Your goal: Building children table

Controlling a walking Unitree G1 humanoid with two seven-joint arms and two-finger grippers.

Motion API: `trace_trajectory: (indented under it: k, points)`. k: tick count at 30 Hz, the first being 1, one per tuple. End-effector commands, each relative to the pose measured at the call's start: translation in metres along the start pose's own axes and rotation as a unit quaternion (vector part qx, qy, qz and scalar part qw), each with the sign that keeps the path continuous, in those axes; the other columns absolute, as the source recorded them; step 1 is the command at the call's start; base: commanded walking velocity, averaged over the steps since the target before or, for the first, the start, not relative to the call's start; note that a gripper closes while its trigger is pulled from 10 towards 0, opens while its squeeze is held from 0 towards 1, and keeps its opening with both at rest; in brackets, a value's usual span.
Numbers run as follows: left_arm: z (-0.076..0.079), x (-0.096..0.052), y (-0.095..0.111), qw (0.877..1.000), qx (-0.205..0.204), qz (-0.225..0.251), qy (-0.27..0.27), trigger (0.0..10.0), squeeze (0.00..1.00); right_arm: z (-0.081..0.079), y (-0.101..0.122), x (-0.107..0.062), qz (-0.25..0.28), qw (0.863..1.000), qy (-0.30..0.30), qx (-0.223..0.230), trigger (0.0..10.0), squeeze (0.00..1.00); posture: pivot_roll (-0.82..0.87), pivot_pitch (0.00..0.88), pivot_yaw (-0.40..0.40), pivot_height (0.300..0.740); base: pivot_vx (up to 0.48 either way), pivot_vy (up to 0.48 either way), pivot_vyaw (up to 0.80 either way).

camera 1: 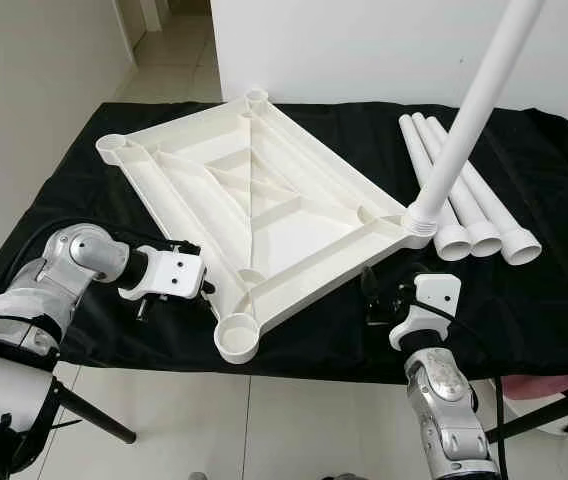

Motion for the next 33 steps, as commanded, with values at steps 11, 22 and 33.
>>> trace_trajectory:
  k: [11, 22, 33]
  points:
    - [0.025, 0.01, -0.009, 0.996, -0.071, 0.013, -0.049, 0.0, 0.0, -0.001, -0.001, 0.002, -0.006, 1.0, 0.007, 0.001, 10.0, 0.0, -0.04, 0.098, 0.024, 0.74, 0.0, 0.0, 0.0]
    - [0.014, 0.007, 0.009, 0.994, -0.084, 0.067, -0.022, 0.0, 0.0, -0.001, -0.002, 0.003, -0.007, 1.0, 0.01, 0.001, 10.0, 0.0, -0.04, 0.1, 0.021, 0.74, 0.0, 0.0, 0.0]
    - [0.008, 0.01, 0.016, 0.992, -0.102, 0.073, 0.003, 10.0, 1.0, 0.0, -0.002, 0.004, -0.007, 1.0, 0.01, -0.001, 10.0, 0.0, -0.04, 0.094, 0.016, 0.74, 0.0, 0.0, 0.0]
Point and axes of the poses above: a point about 5 cm out from each wrist's last joint towards the gripper, its own x axis pointing out of the wrist towards the gripper, its own y axis along the axis of the wrist's last joint, z = x × y, the point moved 2 cm from there along x, pointing out of the wrist towards the gripper, and after that the axes turned 3 degrees about x, right-handed, at the moved point
